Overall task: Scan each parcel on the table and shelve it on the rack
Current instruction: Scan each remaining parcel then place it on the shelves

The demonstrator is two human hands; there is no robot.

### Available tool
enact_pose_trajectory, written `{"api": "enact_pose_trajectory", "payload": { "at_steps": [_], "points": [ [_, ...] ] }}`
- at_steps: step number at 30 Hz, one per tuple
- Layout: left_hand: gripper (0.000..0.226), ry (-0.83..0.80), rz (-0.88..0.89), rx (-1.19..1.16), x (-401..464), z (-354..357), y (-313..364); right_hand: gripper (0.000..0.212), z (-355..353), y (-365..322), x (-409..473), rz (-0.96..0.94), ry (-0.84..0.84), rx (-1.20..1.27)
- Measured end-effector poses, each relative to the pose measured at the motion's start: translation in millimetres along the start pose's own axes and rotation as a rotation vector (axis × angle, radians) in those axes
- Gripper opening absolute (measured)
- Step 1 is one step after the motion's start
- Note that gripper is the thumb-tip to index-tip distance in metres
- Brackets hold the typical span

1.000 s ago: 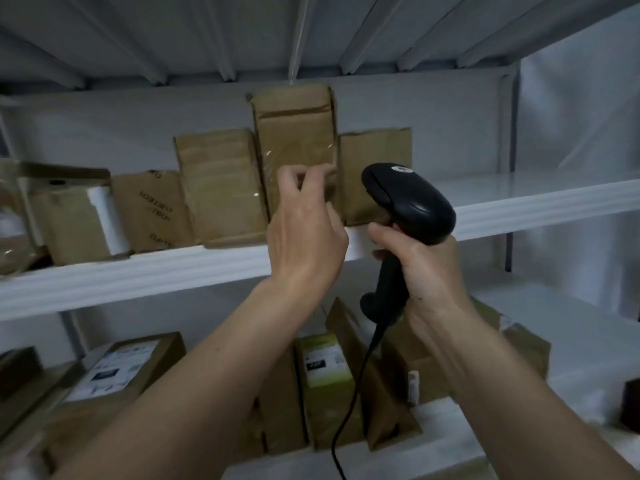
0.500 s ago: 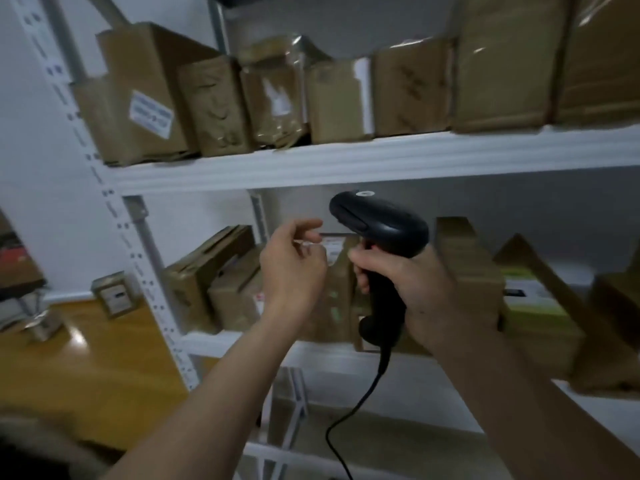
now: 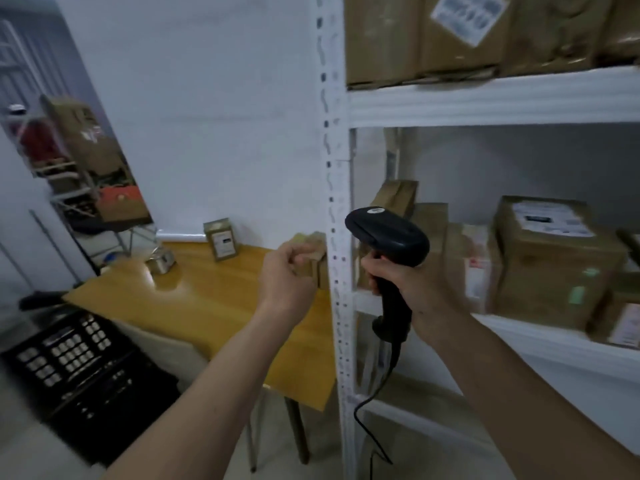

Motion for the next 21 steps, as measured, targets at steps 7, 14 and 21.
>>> {"api": "enact_pose_trajectory", "payload": {
  "at_steps": [7, 14, 21],
  "points": [
    [0.054, -0.005, -0.152, 0.058, 17, -86, -75, 0.013, 94, 48, 19, 0.101, 0.029, -0.048],
    [0.051, -0.011, -0.272, 0.035, 24, -150, -119, 0.019, 165, 65, 41, 0.137, -0.011, -0.058],
    [0.036, 0.039, -0.377, -0.021, 45, -209, -163, 0.017, 241, 93, 77, 0.198, -0.106, -0.024]
  ]
}}
Point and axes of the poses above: each hand's wrist, its own x-axis towards the middle knuckle, its own z-axis out of the palm, y = z × x, the point moved 1 cm from there along x, towards the middle knuckle, and after that the axes turned 6 degrees about z, right-handed, at the moved point
